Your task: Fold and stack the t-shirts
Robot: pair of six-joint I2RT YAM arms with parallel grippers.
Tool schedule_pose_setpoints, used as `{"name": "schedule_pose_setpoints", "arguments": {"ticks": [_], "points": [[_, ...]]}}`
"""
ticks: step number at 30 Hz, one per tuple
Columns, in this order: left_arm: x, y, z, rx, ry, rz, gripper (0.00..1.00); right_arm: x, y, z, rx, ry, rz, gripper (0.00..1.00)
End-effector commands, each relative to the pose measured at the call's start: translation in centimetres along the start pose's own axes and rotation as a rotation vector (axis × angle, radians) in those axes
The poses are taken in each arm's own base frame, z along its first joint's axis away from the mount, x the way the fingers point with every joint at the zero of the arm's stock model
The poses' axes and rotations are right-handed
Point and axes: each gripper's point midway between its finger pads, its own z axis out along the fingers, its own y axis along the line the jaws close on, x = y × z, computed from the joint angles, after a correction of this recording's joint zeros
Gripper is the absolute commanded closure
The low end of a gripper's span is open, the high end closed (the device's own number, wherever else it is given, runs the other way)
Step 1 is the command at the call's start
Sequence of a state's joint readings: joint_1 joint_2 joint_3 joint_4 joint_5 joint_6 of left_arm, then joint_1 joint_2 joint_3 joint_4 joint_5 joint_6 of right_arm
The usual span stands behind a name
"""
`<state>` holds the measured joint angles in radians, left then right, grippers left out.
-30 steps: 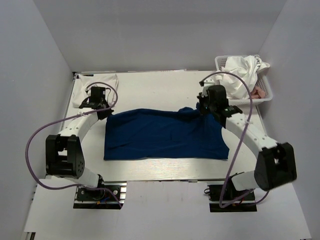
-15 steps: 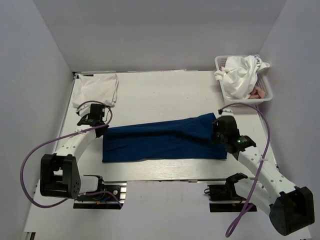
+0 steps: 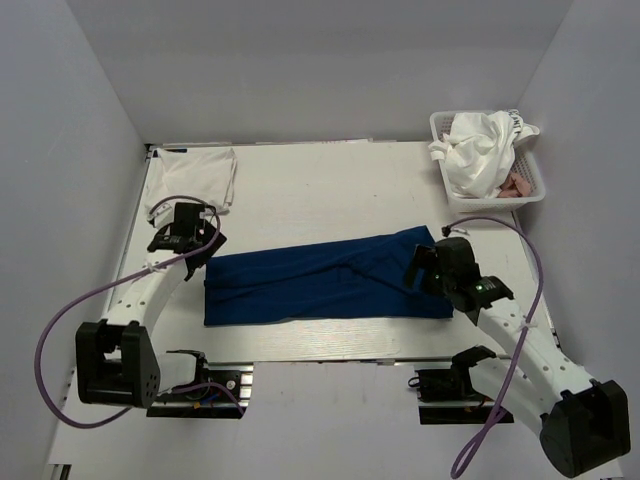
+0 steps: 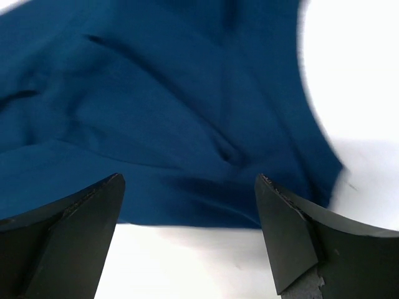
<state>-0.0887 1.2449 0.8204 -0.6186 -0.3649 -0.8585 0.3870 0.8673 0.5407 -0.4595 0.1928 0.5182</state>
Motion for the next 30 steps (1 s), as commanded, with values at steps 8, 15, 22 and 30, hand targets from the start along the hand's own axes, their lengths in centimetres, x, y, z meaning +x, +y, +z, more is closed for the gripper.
{"name": "schedule_pose_setpoints", "arguments": {"ticks": [8,15,22,30], "points": [[6.3,-6.6,0.8,0.389,0.227,0.197,0.0,-6.8,9.4,3.3,-0.326,-0.06,-0.134,0.1],[9.6,-3.7,3.6,0.269,0.316,0.224,0.0,-5.6,10.9,9.0,-0.318,0.103,-0.126,0.1],[8.5,-2.8,5.1,0.171,0.267,0.235,0.0,-0.8,13.4,7.4,-0.516,0.251,-0.077,0.1],[8.3,-3.2,5.9,0.149,0.269,0.24,0.0,2.0,14.1,2.5,-0.611,0.273,-0.145,0.1]]}}
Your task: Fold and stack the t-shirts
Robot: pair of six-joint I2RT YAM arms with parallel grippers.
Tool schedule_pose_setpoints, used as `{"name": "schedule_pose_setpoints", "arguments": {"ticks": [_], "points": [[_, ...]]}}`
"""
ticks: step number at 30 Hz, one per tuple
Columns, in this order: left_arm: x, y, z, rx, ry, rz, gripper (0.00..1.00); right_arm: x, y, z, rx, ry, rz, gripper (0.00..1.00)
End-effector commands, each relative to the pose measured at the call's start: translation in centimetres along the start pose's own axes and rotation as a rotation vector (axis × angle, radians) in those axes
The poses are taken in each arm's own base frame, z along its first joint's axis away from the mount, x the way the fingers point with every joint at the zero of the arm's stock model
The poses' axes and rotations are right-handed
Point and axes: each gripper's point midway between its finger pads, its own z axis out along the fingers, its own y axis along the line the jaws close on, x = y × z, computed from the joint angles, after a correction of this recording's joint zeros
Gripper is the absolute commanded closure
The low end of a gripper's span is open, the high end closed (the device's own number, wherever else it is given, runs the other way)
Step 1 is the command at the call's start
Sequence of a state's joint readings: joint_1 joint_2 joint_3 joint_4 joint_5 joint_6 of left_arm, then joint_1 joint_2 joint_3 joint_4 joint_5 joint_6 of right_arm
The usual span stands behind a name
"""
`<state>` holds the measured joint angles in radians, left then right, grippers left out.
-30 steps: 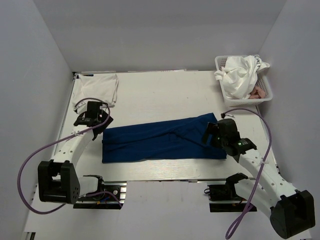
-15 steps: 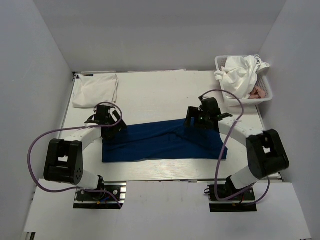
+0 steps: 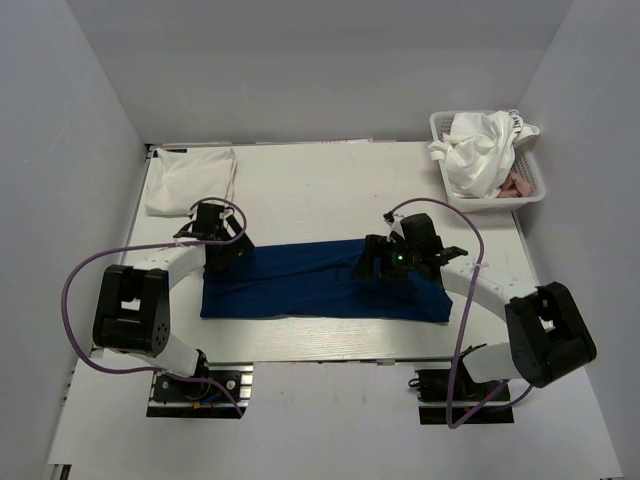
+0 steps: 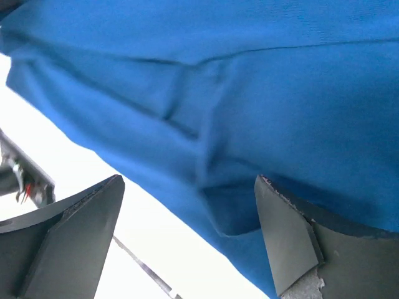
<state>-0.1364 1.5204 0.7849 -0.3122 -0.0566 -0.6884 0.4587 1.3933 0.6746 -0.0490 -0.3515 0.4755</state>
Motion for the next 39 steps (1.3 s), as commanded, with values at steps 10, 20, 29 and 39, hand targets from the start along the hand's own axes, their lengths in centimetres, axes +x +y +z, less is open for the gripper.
{"name": "schedule_pose_setpoints", "arguments": {"ticks": [10,20,29,39], "points": [[1.6,2.3,1.1,-0.096,0.058,0.025,0.0,-2.1,0.8,-2.3,0.085,-0.066,-0.198,0.1],[1.5,2.1,0.6,-0.078,0.051,0.032,0.0,-4.7,-0.9,0.9,0.162,-0.089,-0.185,0.1],[1.2,2.1,0.5,-0.08,0.038,0.032,0.0,0.1,-2.5,0.9,0.183,0.025,-0.096,0.1],[1.7,2.7,0.7,-0.095,0.04,0.043,0.0,9.5,5.5,-3.0,-0.134,0.332,-0.132,0.1]]}}
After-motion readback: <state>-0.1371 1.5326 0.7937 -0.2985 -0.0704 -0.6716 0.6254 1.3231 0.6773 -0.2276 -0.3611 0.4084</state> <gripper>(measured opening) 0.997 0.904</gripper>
